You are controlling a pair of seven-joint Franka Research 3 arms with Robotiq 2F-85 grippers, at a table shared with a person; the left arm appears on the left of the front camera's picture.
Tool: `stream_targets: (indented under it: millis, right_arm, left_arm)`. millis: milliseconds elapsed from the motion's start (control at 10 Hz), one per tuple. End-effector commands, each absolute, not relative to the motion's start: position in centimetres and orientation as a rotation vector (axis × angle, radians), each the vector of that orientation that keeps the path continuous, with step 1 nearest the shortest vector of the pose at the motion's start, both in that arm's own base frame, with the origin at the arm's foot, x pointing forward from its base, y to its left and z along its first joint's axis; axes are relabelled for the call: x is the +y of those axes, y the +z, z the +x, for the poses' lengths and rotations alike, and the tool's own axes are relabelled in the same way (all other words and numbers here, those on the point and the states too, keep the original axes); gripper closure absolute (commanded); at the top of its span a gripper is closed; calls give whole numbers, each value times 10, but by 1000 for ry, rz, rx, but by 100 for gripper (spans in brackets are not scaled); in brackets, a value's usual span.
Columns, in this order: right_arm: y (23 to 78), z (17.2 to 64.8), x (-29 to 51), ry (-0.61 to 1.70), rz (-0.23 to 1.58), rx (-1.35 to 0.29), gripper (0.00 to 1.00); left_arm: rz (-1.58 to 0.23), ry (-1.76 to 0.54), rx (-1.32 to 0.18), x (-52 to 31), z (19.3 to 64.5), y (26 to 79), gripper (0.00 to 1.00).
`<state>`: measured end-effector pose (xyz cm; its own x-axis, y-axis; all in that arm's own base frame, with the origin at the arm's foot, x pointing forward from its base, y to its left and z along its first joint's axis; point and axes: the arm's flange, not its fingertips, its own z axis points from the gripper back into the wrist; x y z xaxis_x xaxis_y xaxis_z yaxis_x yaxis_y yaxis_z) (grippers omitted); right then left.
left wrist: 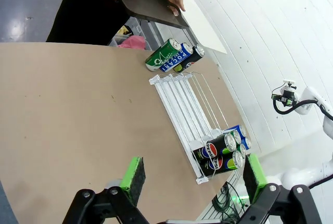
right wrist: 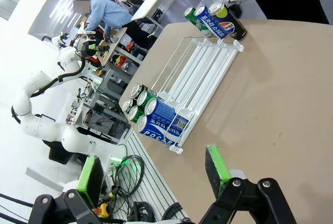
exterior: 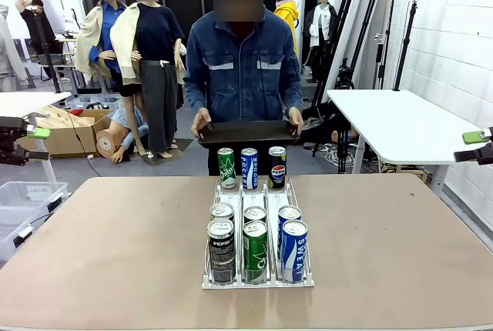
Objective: Retrieve and hand over the desired beverage to the person.
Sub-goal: Pick up a can of the same type that the person held from the Automatic Can Dispenser.
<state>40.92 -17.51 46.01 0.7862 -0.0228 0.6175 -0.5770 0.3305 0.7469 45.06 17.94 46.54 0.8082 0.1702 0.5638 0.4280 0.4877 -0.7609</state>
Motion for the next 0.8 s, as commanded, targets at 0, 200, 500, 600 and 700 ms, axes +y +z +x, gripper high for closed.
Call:
stream_targets:
  millis: [0, 200, 500, 600, 700]
  right_arm:
    - [459, 408, -175, 389, 1197, -593, 0]
    - [459, 408, -175, 389, 1197, -593, 0]
    - [459, 408, -175, 389, 1197, -593, 0]
    - [459, 408, -175, 389, 1197, -593, 0]
    - [459, 408, -175, 389, 1197, -593, 0]
  left_arm:
    - [-1062, -168, -634, 181, 450, 465, 0]
    - [-1062, -168, -634, 181, 450, 465, 0]
    - [-1062, -168, -634, 181, 450, 465, 0]
    - [-1062, -168, -634, 181, 450, 465, 0]
    - [-1062, -168, -634, 181, 450, 465, 0]
